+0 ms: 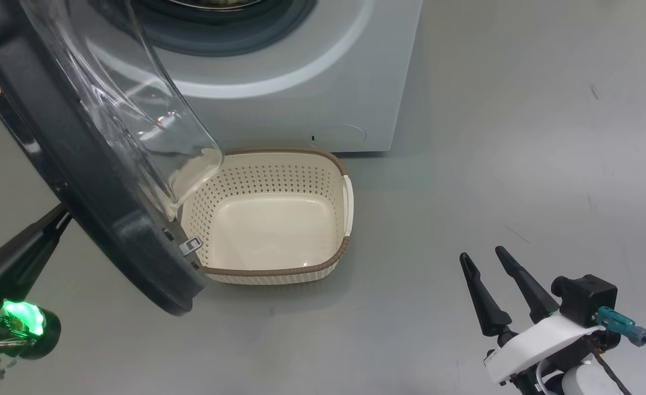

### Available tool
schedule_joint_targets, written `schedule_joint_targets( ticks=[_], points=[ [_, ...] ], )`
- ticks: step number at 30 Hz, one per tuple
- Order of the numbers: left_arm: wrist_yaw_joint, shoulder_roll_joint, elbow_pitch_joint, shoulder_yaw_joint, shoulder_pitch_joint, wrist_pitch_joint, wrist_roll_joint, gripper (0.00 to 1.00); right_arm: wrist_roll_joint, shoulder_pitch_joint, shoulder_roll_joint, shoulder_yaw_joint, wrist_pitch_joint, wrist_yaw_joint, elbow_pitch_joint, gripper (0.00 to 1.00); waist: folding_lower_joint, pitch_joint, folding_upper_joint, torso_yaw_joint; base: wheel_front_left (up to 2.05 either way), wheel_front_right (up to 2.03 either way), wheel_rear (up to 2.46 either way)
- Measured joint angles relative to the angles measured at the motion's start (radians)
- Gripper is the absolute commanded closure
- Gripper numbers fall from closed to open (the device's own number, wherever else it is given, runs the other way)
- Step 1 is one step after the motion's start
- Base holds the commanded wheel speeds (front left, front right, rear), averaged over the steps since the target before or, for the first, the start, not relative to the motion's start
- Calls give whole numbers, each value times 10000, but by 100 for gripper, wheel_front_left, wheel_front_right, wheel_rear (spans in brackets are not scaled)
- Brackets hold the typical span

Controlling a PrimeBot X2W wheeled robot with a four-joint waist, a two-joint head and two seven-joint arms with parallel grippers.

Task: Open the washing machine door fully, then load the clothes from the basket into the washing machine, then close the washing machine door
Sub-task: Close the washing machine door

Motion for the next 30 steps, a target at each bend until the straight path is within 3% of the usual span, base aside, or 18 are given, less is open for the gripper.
schedule_joint_targets(
  ticks=[7,15,30],
  points=[
    [-12,-431,-119,0,33,-606,132,100,50,1,58,4,-107,-2,142,0,0,-201,0,-684,0,0,0],
    [-366,-1124,-105,-278,-37,-1331,546,100,104,0,134,-4,-232,-2,291,0,0,-288,0,-1361,0,0,0],
    [-1149,-1290,773,-800,-765,-2725,662,100,127,-34,169,-15,-320,0,472,0,0,-324,0,-2325,0,0,0]
  ],
)
